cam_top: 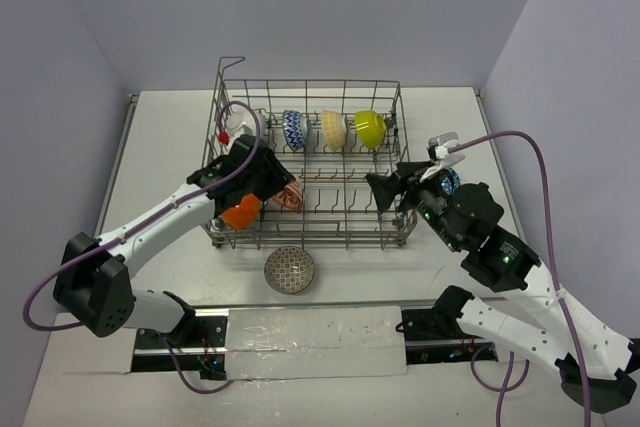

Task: Load the bowls into the dish rack
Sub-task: Insert the bowl into the dish rack.

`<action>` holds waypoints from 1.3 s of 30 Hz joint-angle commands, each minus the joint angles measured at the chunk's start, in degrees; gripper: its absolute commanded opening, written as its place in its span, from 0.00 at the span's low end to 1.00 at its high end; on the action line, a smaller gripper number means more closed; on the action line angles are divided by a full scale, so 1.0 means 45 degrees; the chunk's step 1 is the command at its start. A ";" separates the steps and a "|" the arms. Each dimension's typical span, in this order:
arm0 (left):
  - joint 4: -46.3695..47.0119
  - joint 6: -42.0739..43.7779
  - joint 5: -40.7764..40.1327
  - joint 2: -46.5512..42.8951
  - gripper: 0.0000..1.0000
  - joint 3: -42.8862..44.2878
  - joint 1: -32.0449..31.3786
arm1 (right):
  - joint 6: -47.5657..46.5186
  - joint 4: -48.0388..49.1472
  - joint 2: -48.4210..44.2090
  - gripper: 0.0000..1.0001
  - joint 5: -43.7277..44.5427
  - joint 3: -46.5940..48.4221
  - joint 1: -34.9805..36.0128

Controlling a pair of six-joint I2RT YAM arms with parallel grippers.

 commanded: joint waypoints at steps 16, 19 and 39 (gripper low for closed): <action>-0.1400 -0.0674 -0.0712 0.0529 0.46 0.0633 -0.0103 | 0.0078 0.1048 -0.0936 0.81 0.0514 -0.0334 0.0002; -0.1185 -0.0674 -0.0653 0.0841 0.45 0.0769 -0.0200 | 0.0078 0.1068 -0.0897 0.81 0.0514 -0.0354 0.0002; -0.0697 -0.0557 -0.1551 0.1819 0.41 0.1278 -0.0669 | 0.0156 0.1224 -0.1170 0.81 0.0533 -0.0471 0.0002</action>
